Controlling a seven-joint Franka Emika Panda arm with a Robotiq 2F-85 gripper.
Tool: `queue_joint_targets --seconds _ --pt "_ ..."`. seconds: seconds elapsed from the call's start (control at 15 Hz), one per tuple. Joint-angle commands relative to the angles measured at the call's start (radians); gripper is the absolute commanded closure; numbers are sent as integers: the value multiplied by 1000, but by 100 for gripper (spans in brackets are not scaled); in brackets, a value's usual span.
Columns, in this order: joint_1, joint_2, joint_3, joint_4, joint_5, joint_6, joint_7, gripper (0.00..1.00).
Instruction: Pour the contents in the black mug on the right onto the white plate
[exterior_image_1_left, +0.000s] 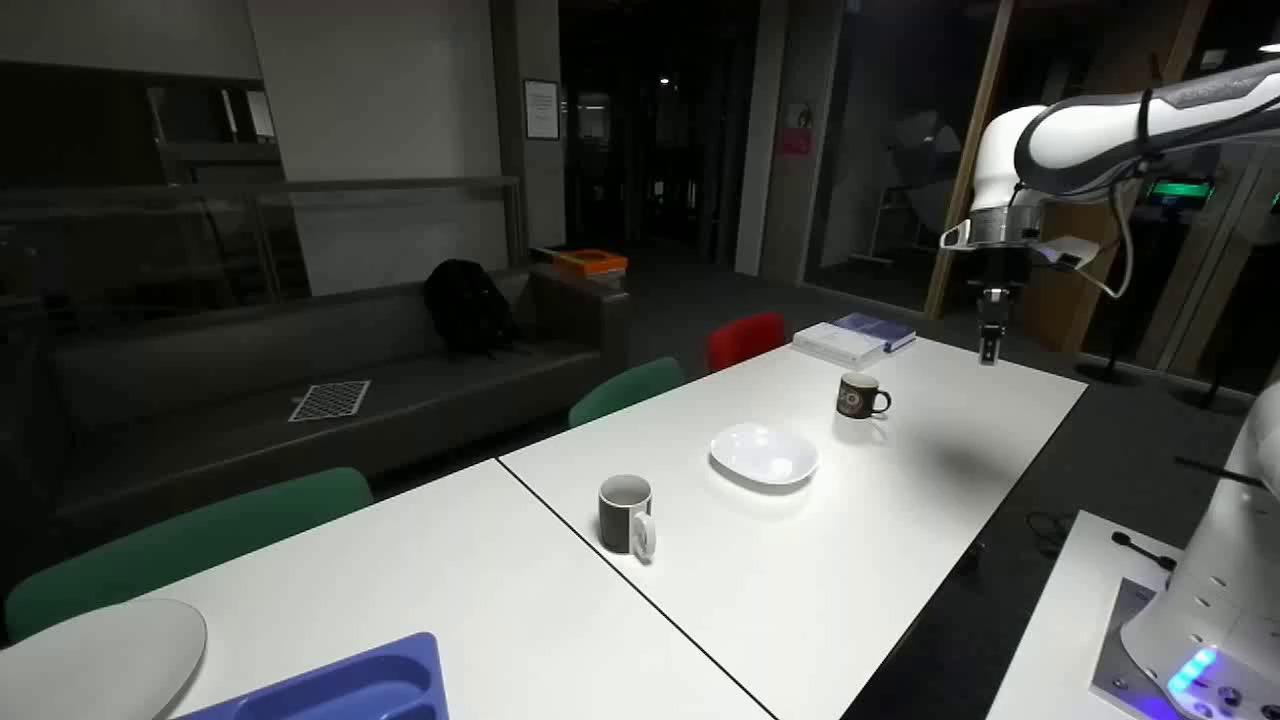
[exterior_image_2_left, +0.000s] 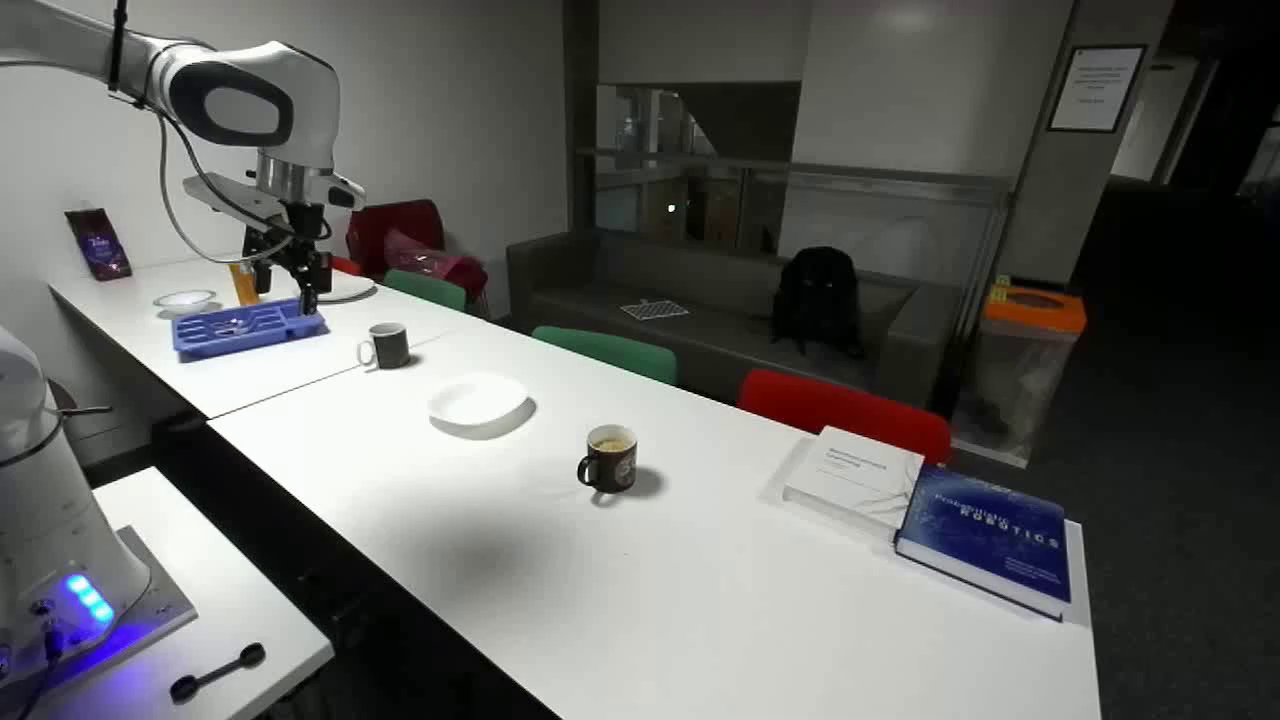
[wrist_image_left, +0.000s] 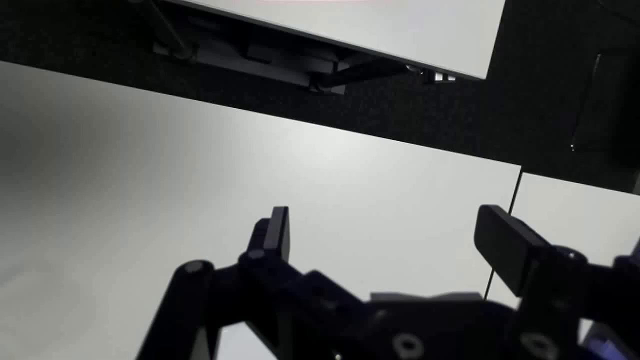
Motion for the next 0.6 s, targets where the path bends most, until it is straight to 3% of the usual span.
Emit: queue_joint_targets --seconds 0.0,0.2,0.4,0.53 --pt "-18 2 15 1 7 -2 -8 0" --pt "-17 8 12 3 8 1 -15 0" --pt "-54 8 23 -31 -26 152 35 0" --pt "-83 18 15 -67 -51 317 56 0"
